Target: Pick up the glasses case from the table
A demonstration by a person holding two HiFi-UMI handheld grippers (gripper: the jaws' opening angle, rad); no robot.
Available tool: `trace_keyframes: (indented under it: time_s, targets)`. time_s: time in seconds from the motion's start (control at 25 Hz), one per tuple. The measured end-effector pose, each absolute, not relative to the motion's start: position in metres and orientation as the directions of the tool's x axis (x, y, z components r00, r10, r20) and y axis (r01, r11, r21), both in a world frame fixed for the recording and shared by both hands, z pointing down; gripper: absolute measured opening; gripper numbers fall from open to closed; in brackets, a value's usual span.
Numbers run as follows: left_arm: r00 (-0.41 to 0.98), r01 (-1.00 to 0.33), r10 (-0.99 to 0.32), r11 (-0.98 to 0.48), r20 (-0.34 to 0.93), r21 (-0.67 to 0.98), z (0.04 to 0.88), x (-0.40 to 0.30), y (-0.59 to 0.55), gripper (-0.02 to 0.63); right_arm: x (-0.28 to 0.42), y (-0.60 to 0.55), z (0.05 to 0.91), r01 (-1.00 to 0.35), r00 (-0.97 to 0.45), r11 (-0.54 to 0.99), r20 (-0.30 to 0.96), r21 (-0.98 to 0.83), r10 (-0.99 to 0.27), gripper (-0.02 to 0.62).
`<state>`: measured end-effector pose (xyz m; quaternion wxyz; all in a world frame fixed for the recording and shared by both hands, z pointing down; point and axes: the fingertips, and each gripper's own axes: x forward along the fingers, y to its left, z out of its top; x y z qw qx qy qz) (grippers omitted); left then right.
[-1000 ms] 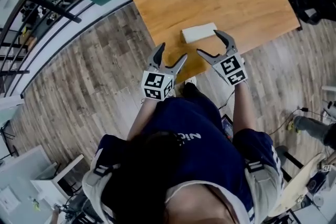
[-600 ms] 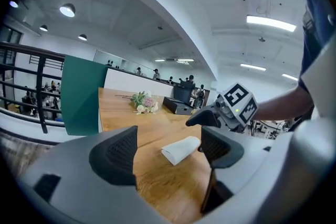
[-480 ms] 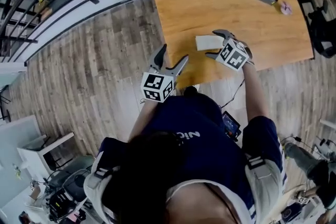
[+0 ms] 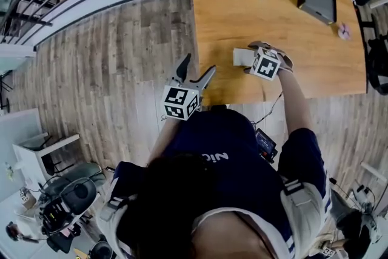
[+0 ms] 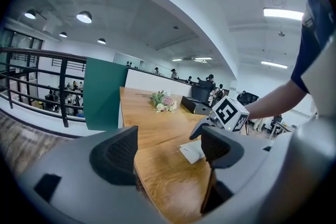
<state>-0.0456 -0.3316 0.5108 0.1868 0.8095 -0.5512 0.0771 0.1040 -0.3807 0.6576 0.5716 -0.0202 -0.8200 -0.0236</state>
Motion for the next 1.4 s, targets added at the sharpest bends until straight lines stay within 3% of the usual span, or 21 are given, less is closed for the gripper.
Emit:
trace_keyframes:
  time_s: [0.36, 0.6, 0.88, 1.4]
  targets:
    - [0.346, -0.936, -0.855, -0.289, 0.385, 0.200, 0.517, -0.053, -0.336, 0.374, 0.107, -0.381, 0.673, 0.099, -0.279, 0.993, 0.956, -0.061, 0.086, 0.433]
    - [0.352, -0.934, -0.850, -0.296, 0.391, 0.198, 0.518, -0.053, -0.340, 0.374, 0.104, -0.381, 0.670, 0.119, -0.270, 0.992, 0.960, -0.047, 0.077, 0.315]
    - [0.386, -0.922, -0.837, -0.340, 0.389, 0.183, 0.516, -0.047, -0.346, 0.374, 0.101, -0.381, 0.669, 0.106, -0.270, 0.994, 0.961, -0.034, 0.062, 0.305]
    - [0.465, -0.885, -0.816, -0.416, 0.344, 0.210, 0.512, -0.044, -0.348, 0.374, 0.085, -0.397, 0.599, -0.209, -0.488, 0.975, 0.855, 0.080, -0.175, 0.302]
